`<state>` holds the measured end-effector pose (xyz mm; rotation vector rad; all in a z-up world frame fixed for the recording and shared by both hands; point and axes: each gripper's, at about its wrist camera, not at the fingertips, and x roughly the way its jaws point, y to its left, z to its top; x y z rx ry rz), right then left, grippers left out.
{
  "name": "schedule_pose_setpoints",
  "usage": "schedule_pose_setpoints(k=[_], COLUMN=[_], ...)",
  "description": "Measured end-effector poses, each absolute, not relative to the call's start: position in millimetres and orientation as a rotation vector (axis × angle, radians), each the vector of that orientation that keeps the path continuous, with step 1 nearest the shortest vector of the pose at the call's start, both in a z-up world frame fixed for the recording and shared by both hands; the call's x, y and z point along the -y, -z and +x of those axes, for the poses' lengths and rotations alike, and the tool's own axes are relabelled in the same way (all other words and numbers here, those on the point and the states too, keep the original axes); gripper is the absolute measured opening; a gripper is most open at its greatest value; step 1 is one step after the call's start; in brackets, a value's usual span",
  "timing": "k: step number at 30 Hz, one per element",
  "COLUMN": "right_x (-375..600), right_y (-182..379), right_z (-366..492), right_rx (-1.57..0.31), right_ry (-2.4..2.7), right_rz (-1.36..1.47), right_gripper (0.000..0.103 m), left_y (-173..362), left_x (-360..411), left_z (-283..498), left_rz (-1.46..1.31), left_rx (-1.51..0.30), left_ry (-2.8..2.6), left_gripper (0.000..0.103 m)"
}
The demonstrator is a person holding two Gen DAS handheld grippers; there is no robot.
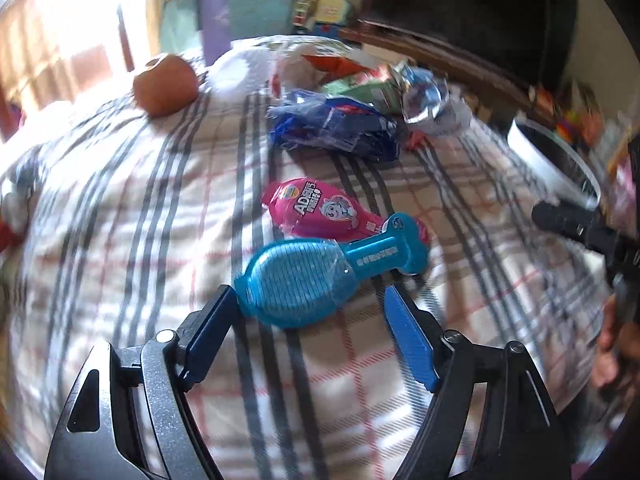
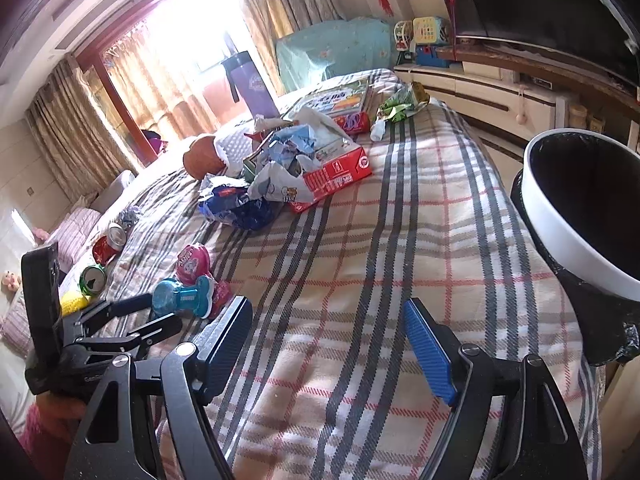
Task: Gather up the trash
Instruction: 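Grasp the blue brush with the left tool while the right tool grasps the pink candy toy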
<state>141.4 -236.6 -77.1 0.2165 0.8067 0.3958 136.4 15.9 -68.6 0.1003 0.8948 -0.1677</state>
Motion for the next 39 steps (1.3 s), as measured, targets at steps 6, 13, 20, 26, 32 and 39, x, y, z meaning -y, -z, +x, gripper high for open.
schedule_pose_setpoints(k=[6,13,20,26,32,39], right_x=[226.5,207.8,161.9,115.0,91.6,117.0], right_y=[83.6,84.9,84.6,90.3,92.5,89.5], right_z=[148.3,155.1,162.9,174.1,182.8,176.3], right_rx=[-0.829,-0.845,-0.869,-0.887,-0.877,-0.884], right_ry=[-0.412,-0.465,-0.581,-0.641,-0.638,-0.636], right_rz=[0.211,0.188,0.104,-0.051,-0.192,-0.125], right_gripper=[0.079,0.078,0.076,0.068,0.050,0.015], left_y=[73.9,66.6,51.4,54.6,57.6,56.5], left_x=[-10.4,-22.1,-71.8,-99.1,-98.0,-84.1], left_z=[142.4,141.7,134.6,139.2,138.2,137.0], left_rz=[0.173,0.101,-0.040,-0.107,-0.092,-0.077], left_rx=[-0.881,-0.875,-0.845,-0.853,-0.854,-0.855], left_ry=[0.195,0.211,0.098,0.025,0.016,0.048], left_gripper=[0.066,0.064,0.064,0.064,0.064,0.064])
